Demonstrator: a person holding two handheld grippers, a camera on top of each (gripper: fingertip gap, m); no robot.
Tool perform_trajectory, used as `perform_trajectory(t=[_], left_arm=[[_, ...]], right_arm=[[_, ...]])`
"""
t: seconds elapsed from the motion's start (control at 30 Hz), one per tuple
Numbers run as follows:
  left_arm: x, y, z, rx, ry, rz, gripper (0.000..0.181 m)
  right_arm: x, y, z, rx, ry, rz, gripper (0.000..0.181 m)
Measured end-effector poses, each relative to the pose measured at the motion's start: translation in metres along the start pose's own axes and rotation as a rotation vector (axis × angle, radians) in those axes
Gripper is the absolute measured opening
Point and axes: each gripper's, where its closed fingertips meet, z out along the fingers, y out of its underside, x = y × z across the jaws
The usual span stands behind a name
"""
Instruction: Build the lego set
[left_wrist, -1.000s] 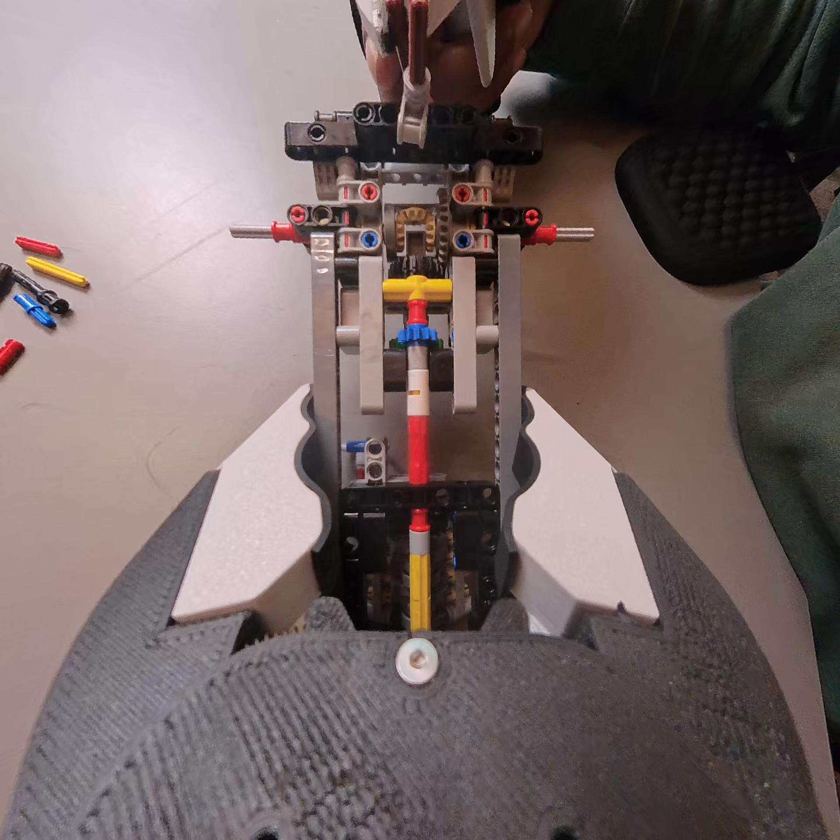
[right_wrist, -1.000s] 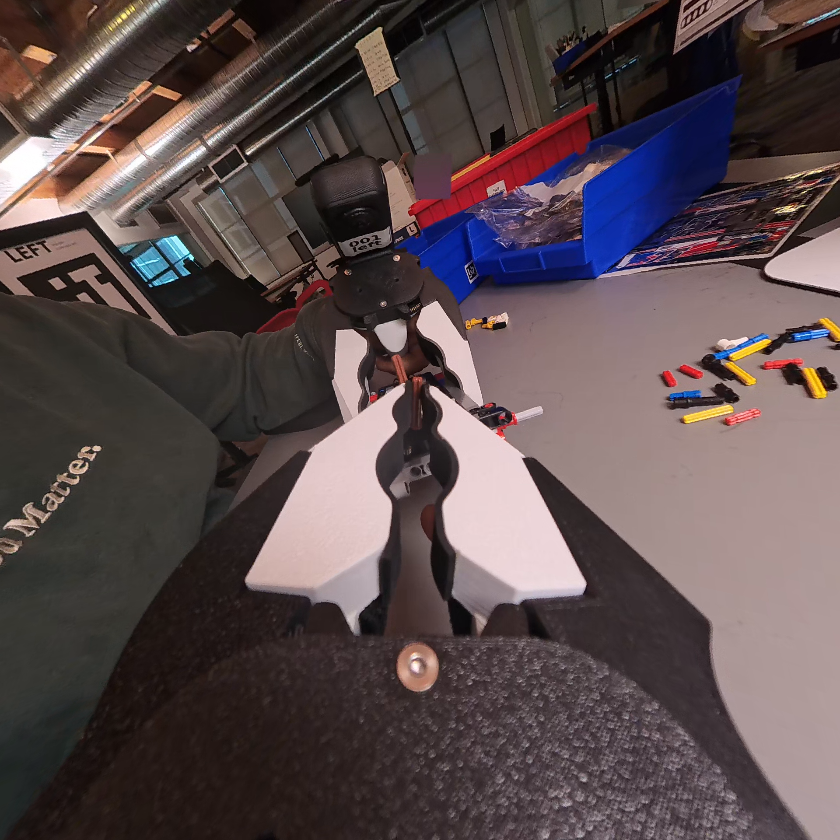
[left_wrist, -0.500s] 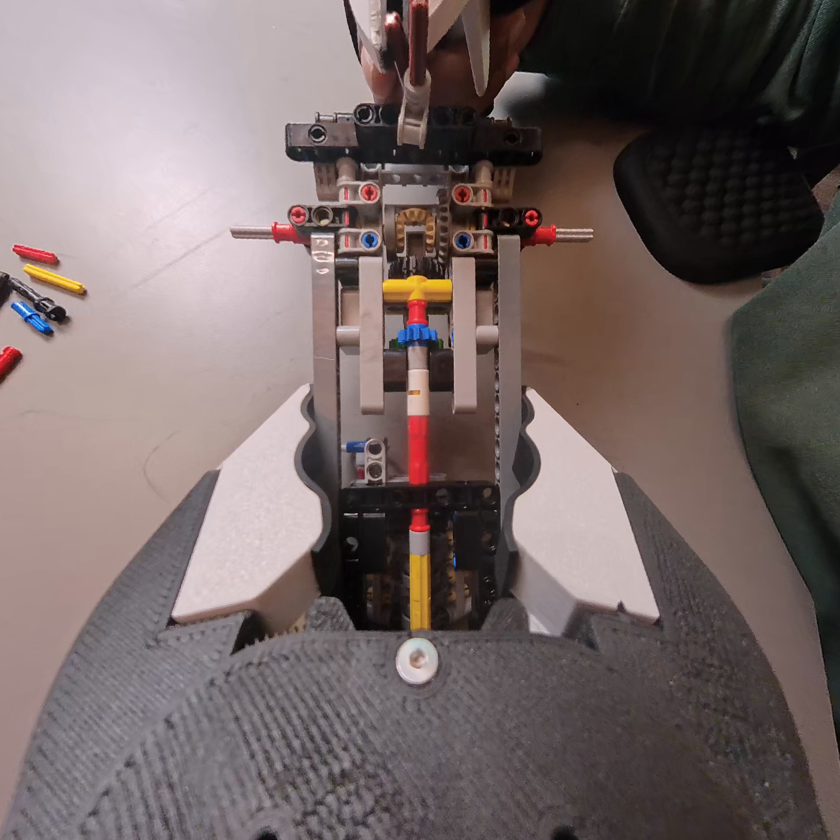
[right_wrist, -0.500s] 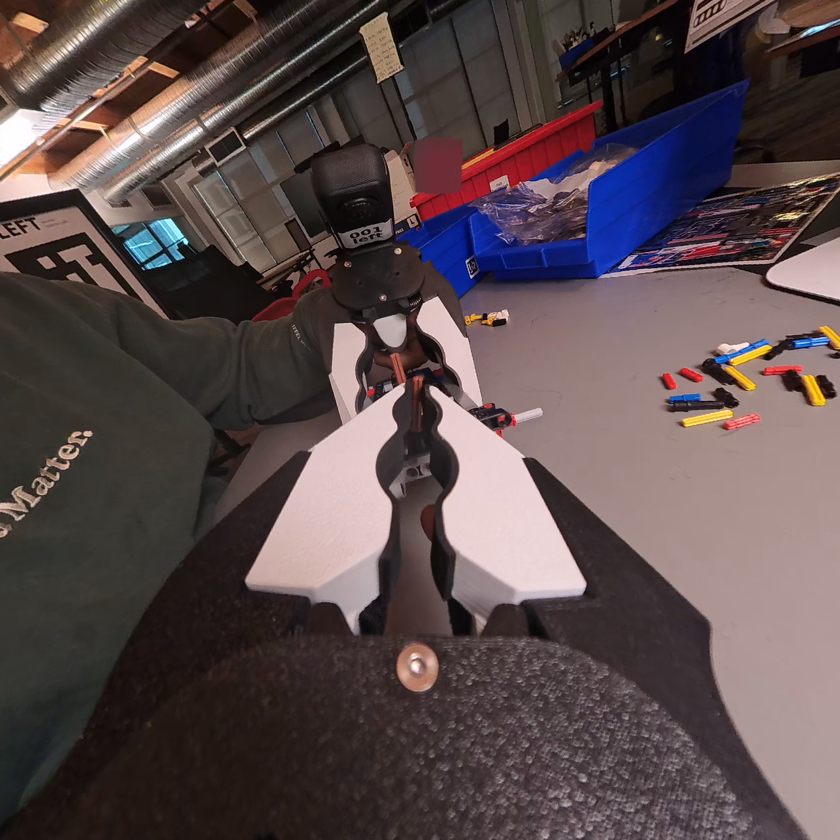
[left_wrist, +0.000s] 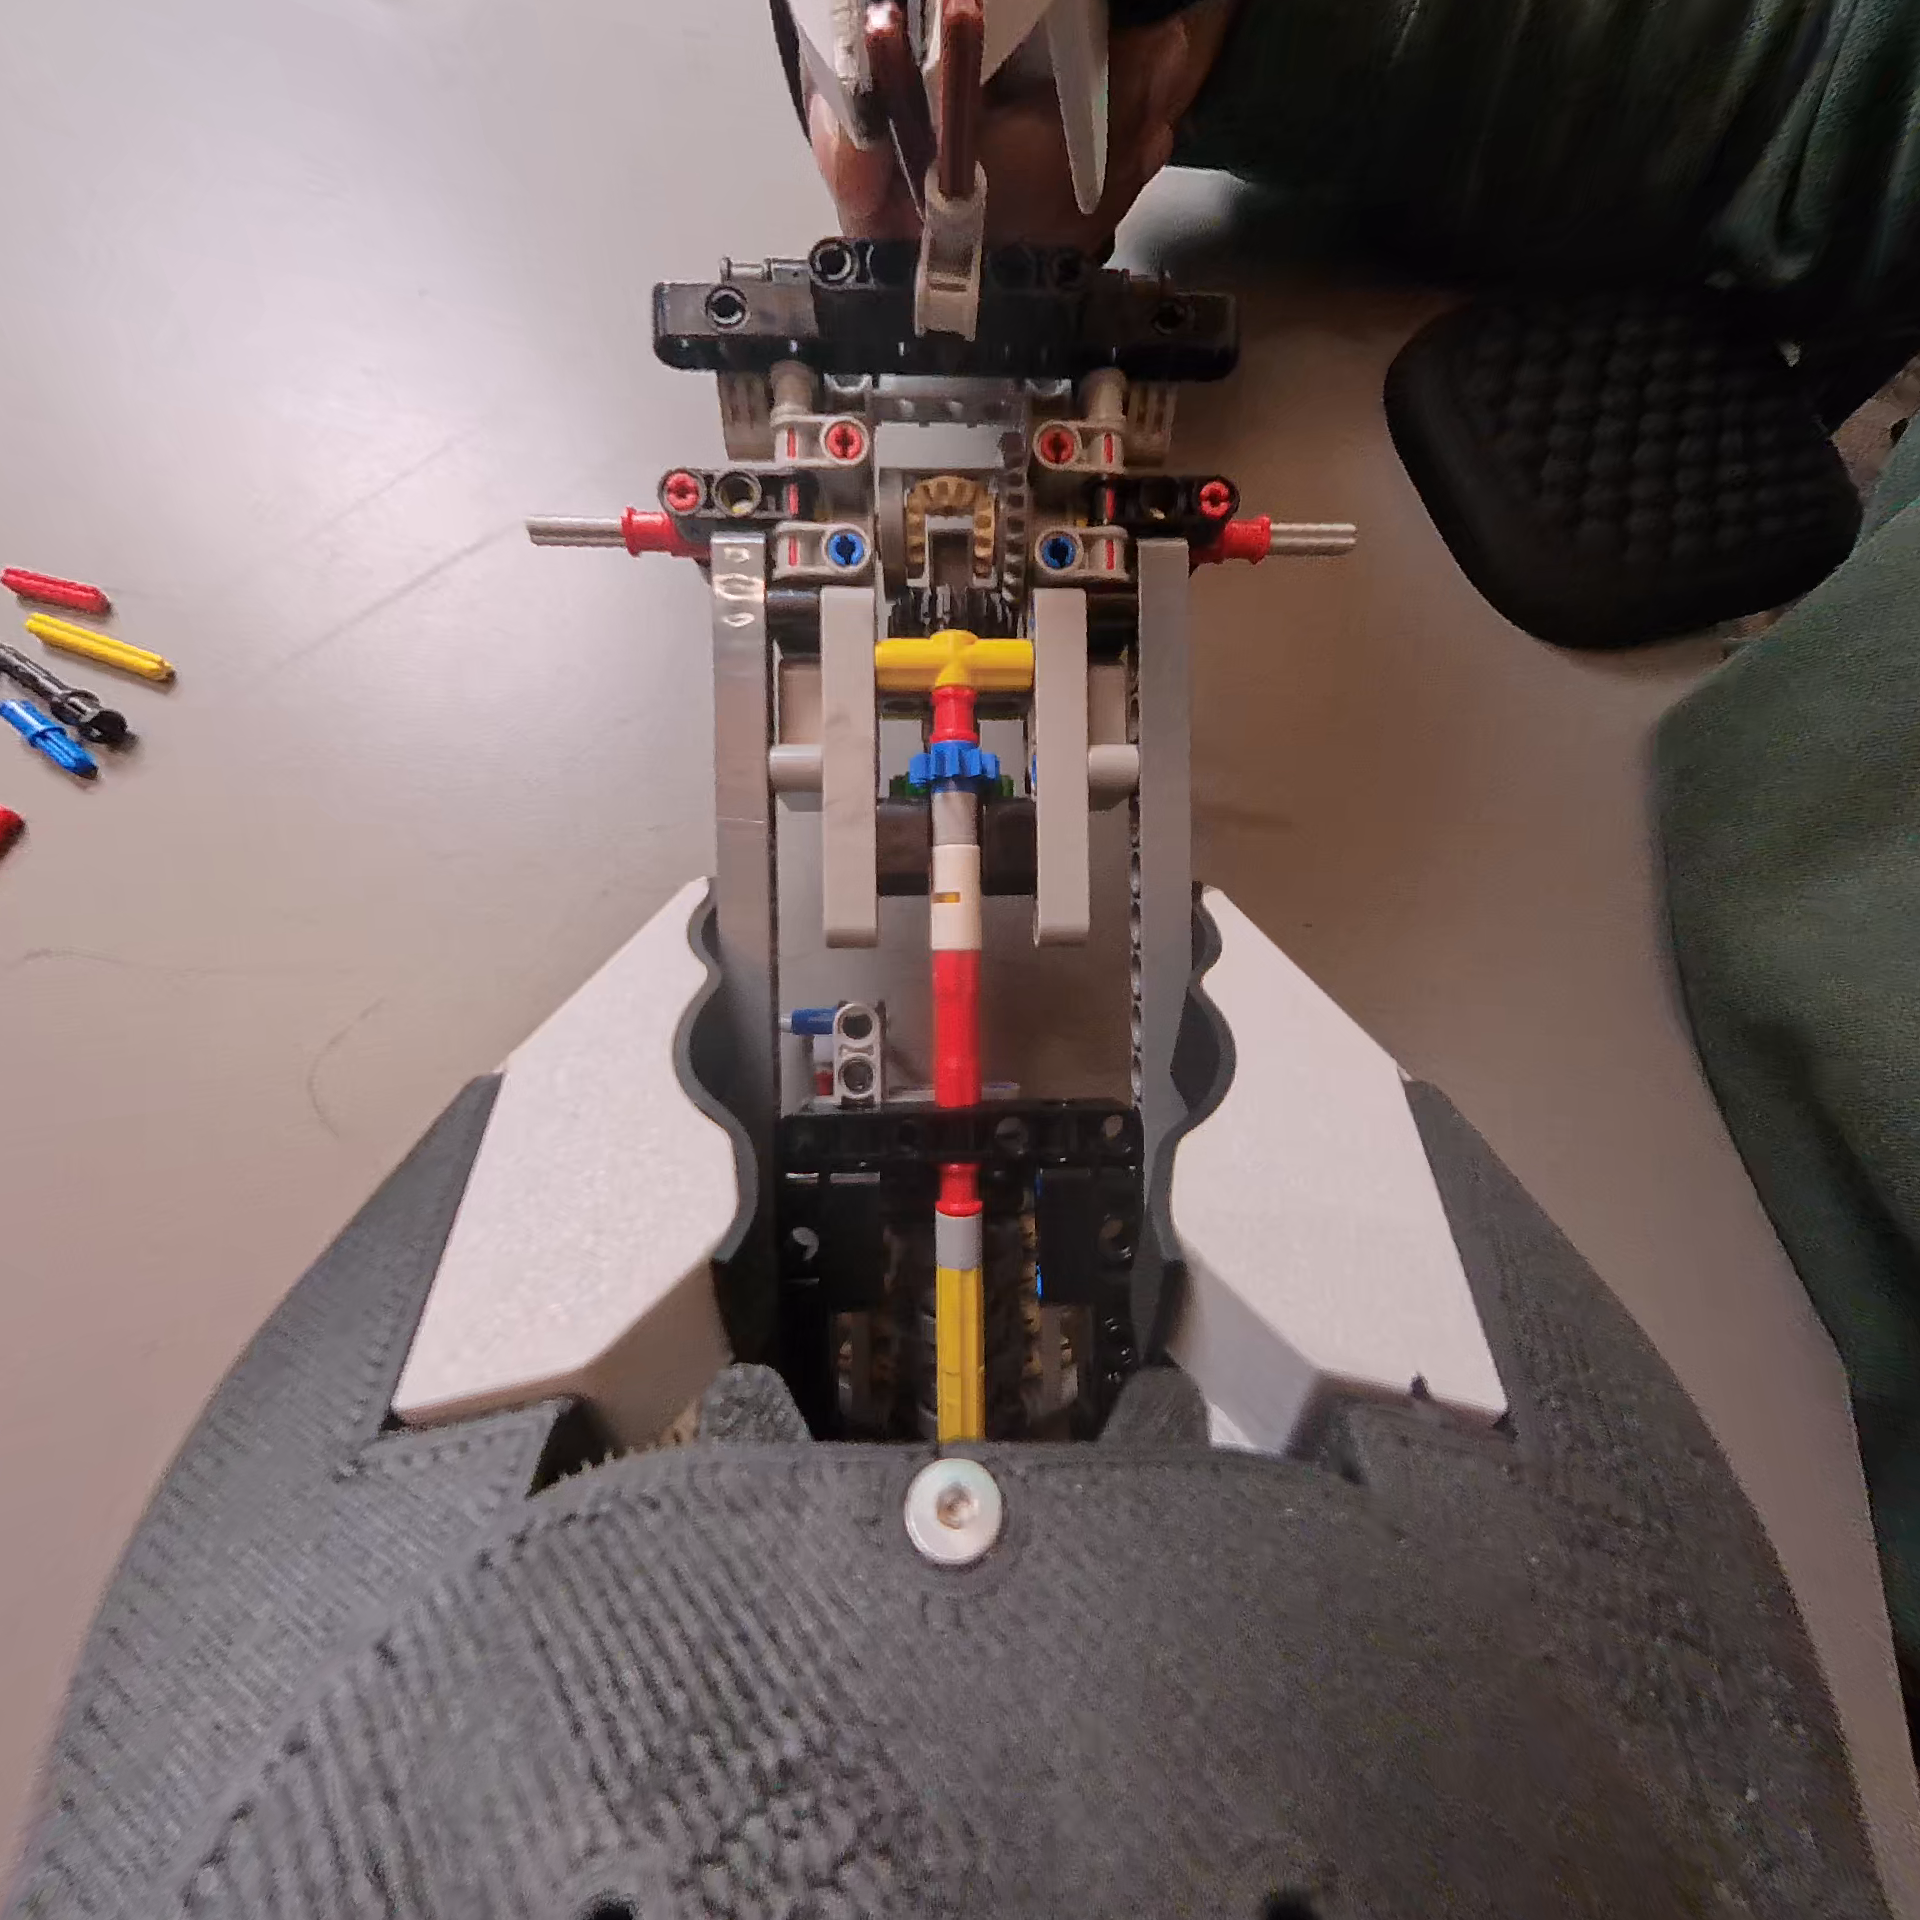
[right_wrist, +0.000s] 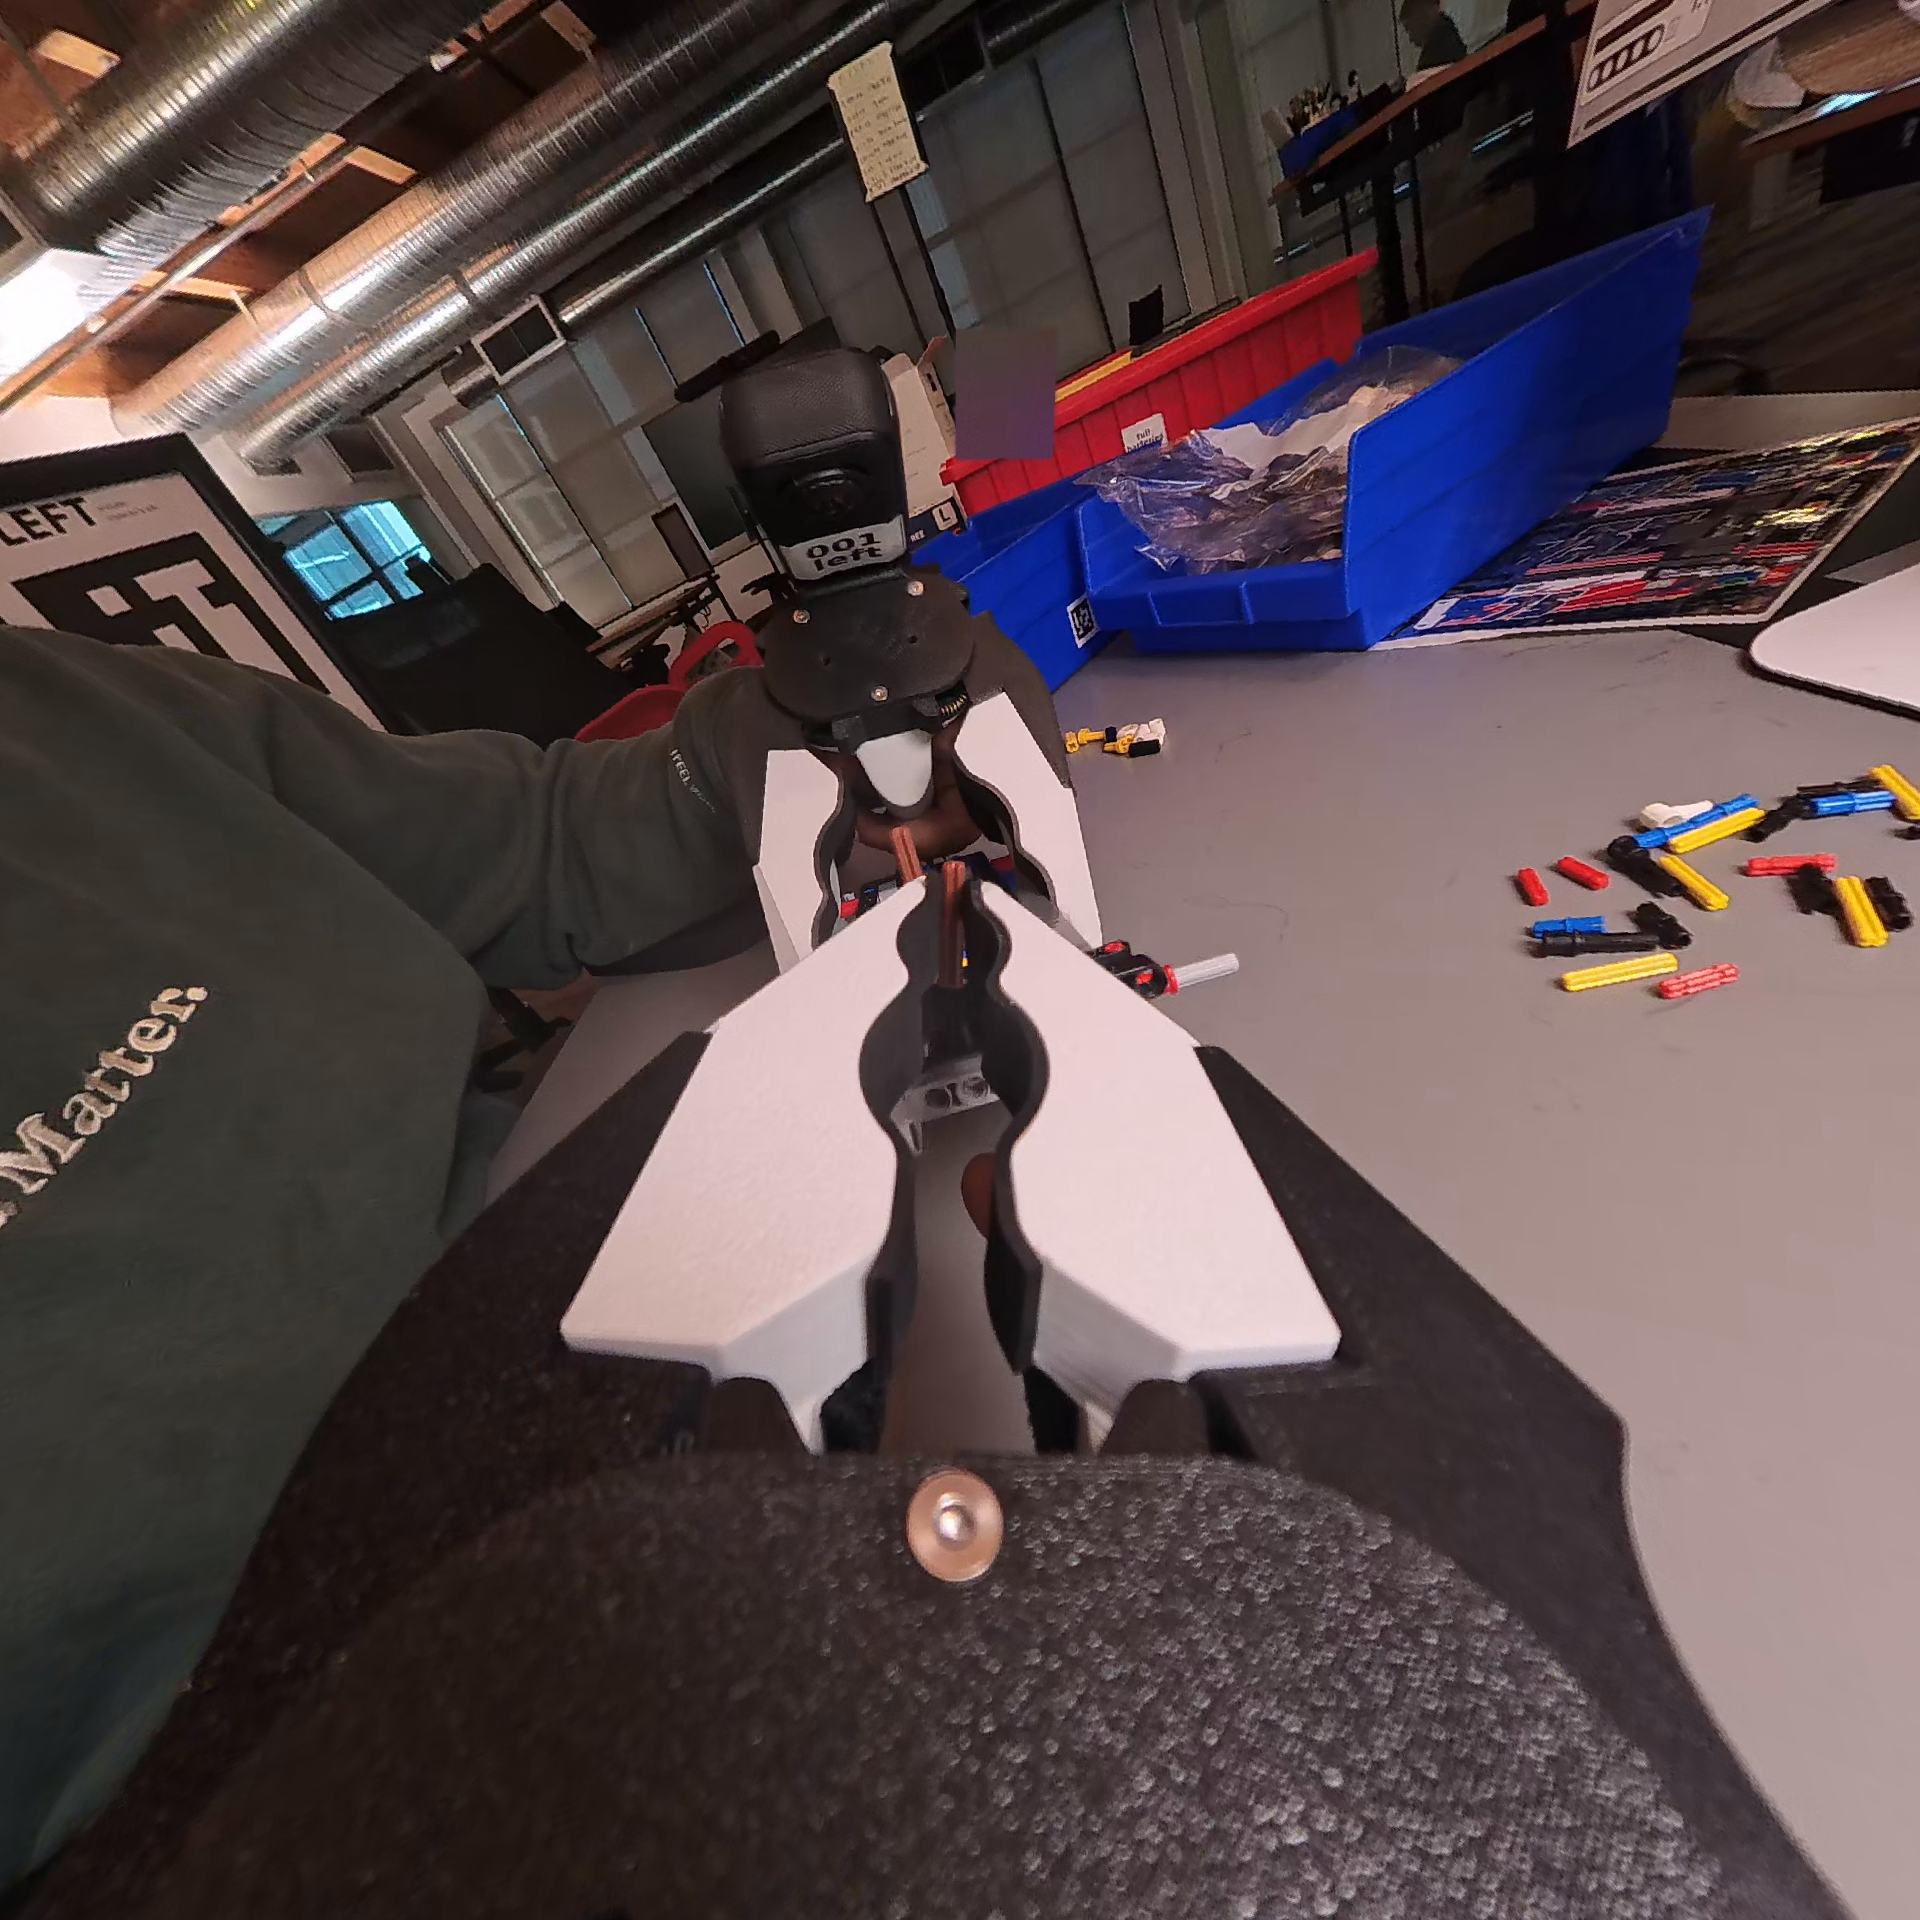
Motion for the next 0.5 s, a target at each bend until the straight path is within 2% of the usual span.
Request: perform_trajectory(t=[0.3, 0.37, 0.5], left_arm=[[0.003, -0.002, -0.001, 0.029, 0.034, 0.001, 0.086], [0.001, -0.003, 0.0, 0.024, -0.006, 0.042, 0.086], [-0.014, -0.007, 0.001, 0.0, -0.192, 0.2, 0.086]], right_arm=[[-0.005, -0.002, 0.0, 0.008, -0.027, 0.013, 0.0], [-0.007, -0.003, -0.002, 0.014, -0.041, 0.002, 0.0], [-0.008, -0.013, -0.011, 0.061, -0.054, -0.01, 0.0]])
